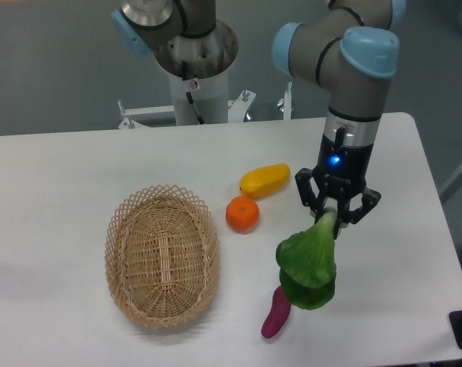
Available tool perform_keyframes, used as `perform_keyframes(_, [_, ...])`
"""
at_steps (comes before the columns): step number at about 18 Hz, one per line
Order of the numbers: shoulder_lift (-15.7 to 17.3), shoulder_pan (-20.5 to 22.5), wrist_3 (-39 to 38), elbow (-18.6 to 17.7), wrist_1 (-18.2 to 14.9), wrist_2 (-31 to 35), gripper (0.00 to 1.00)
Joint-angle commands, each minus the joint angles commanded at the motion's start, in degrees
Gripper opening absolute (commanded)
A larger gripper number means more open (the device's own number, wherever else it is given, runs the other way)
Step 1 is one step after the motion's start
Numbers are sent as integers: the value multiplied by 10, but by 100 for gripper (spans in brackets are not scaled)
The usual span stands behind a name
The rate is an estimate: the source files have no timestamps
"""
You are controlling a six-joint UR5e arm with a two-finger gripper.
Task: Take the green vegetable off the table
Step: 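Lift the gripped bok choy up off the table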
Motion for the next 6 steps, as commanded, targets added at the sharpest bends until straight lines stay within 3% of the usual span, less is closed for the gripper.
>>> perform_keyframes(6, [-1,-1,-6,-1,0,0,37])
